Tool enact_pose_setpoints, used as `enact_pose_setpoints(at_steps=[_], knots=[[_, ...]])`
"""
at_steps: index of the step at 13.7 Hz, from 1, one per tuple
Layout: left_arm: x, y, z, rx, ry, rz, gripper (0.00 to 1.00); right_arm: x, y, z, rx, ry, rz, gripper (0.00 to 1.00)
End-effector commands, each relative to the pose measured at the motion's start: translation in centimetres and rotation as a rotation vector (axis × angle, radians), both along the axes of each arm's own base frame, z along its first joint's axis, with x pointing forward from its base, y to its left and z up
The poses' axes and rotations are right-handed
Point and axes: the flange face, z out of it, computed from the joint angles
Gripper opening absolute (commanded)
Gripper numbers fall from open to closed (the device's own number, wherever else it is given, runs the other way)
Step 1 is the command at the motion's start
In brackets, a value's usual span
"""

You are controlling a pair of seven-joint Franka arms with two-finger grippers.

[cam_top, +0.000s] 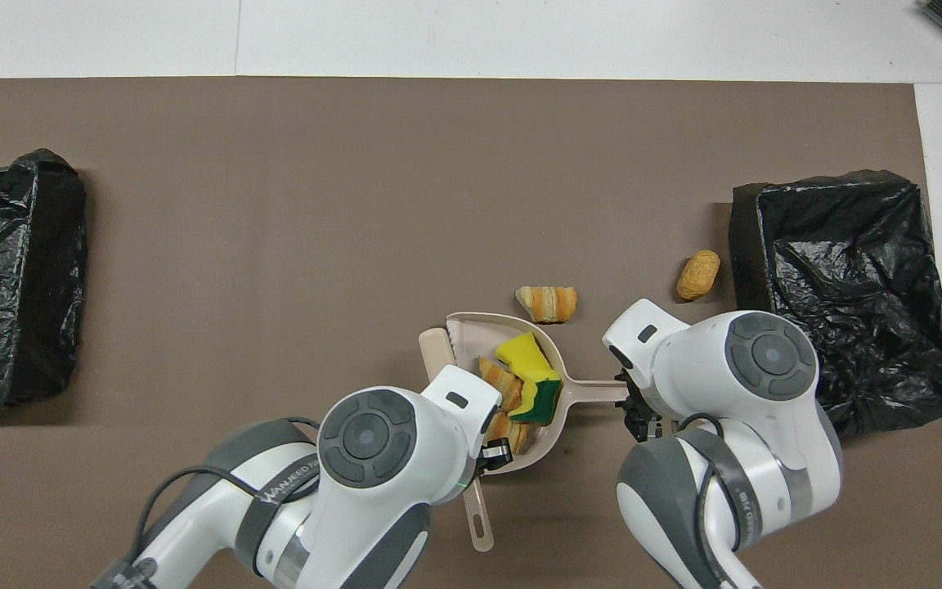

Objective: Sweep and dump trash in bin
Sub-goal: 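Lift the dustpan with the right gripper and carry it over the bin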

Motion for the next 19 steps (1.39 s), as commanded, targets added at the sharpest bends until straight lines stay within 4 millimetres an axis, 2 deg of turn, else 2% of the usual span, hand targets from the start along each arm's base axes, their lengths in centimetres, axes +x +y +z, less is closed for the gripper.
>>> enact_pose_setpoints(at_steps=[1,3,4,6,8,10,13,15,16,17,18,19], knots=[[3.4,2.9,3.5,0.033,-0.013,0.044,0.00,0.9,-1.4,0.7,0.092,-0.008,-0.029,0.00],[6.5,5.7,5.5,0.068,-0.041,0.054,0.00,2.0,-1.5,2.6,0.125,-0.020,-0.047,0.00],[7.8,6.9,5.8,0.077,-0.039,0.040,0.00,2.8,-1.4,3.6,0.131,-0.016,-0.051,0.00],[9.6,10.2,5.0,0.071,-0.036,0.000,0.00,4.8,-2.3,5.8,0.141,0.000,-0.092,0.00],[8.5,11.6,3.1,0.082,-0.011,-0.057,0.00,6.5,-3.1,8.9,0.151,-0.004,-0.131,0.00],[6.6,11.3,0.2,0.108,0.030,-0.073,0.00,8.4,-4.3,11.5,0.152,0.010,-0.180,0.00],[1.6,9.7,-2.8,0.134,0.046,-0.115,0.00,10.3,-6.7,15.5,0.146,0.003,-0.256,0.00],[-2.6,8.1,-4.7,0.150,0.035,-0.134,0.00,11.8,-8.2,17.5,0.102,0.022,-0.250,0.00],[-4.5,7.6,-5.4,0.151,0.015,-0.135,0.00,12.5,-10.3,18.8,0.074,0.022,-0.264,0.00],[-6.0,6.8,-6.0,0.152,0.019,-0.134,0.00,12.7,-12.6,19.0,0.068,0.036,-0.291,0.00],[-7.2,5.9,-6.8,0.151,0.024,-0.117,0.00,12.9,-15.7,19.1,0.070,0.036,-0.311,0.00],[-8.3,5.8,-7.8,0.150,0.021,-0.112,0.00,12.8,-17.5,19.2,0.072,0.031,-0.283,0.00]])
